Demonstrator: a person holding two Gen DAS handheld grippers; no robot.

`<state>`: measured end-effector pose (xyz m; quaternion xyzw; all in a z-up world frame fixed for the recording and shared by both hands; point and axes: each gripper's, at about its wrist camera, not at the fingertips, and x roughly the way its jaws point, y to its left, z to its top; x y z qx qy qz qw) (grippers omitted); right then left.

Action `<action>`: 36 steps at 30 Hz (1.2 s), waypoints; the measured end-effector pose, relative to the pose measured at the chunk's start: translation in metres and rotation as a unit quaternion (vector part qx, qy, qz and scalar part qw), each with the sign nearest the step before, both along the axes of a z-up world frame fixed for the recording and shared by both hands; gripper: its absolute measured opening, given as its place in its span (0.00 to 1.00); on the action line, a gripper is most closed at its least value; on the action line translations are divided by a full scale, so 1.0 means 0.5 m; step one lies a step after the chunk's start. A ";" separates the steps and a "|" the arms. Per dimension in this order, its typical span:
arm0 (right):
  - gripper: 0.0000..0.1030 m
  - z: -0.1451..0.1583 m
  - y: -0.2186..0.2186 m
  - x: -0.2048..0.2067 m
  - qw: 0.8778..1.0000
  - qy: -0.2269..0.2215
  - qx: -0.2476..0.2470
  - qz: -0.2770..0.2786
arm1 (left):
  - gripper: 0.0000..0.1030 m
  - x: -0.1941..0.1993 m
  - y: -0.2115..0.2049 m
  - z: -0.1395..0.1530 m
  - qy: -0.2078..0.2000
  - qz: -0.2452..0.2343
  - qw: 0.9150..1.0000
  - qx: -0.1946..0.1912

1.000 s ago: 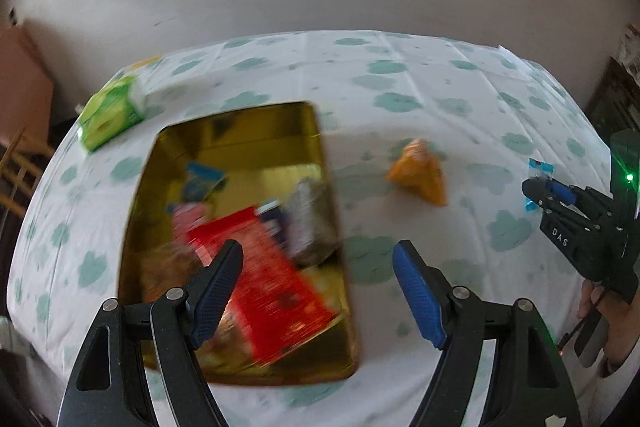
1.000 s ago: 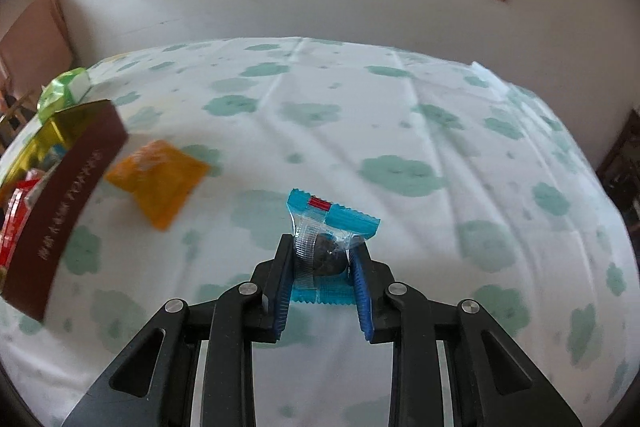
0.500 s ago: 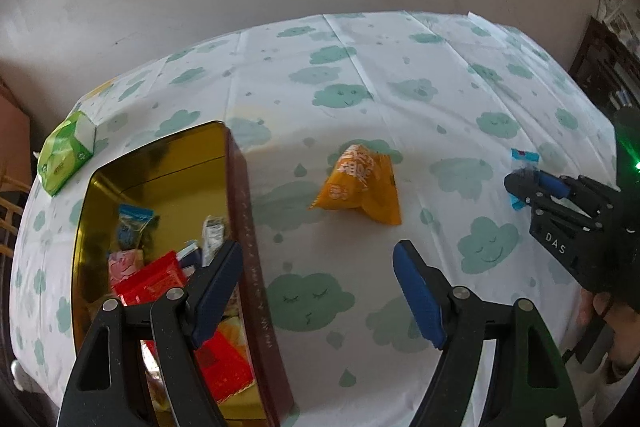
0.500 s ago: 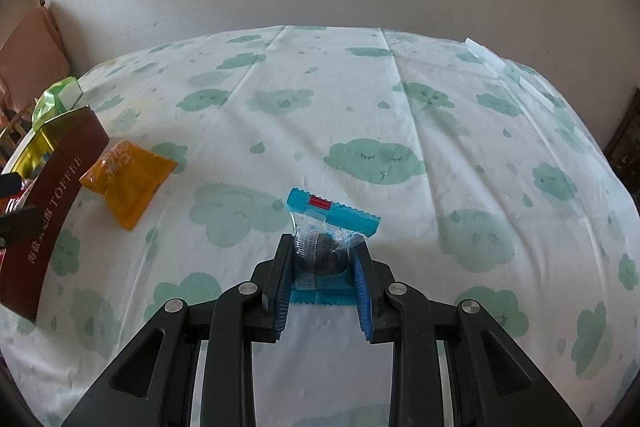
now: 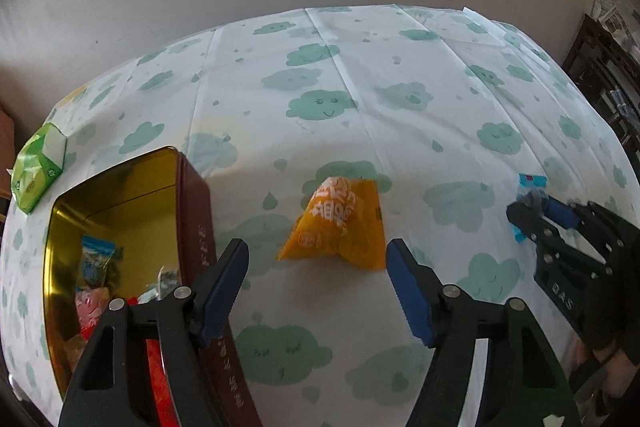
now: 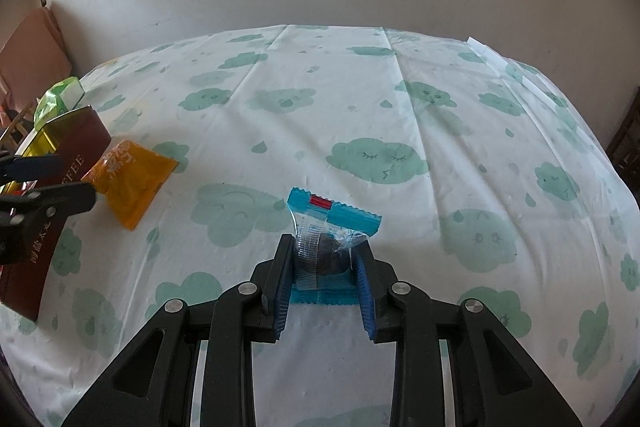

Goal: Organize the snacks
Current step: 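Grasp the orange triangular bag with the left gripper while right holds blue candy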

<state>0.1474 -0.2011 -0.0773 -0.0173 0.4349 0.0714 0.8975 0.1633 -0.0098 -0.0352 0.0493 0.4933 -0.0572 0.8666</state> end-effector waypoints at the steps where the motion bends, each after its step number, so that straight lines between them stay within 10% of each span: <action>1: 0.30 0.000 0.000 0.000 1.000 0.000 0.000 0.000 | 0.63 0.005 -0.001 -0.002 0.001 0.000 1.000 -0.002; 17: 0.30 0.000 -0.003 0.000 1.000 0.000 0.000 0.000 | 0.34 0.039 -0.010 -0.049 0.032 -0.007 0.999 -0.008; 36: 0.30 -0.002 0.002 0.000 1.000 0.000 -0.007 0.001 | 0.33 -0.140 -0.018 -0.035 0.047 0.001 0.998 -0.034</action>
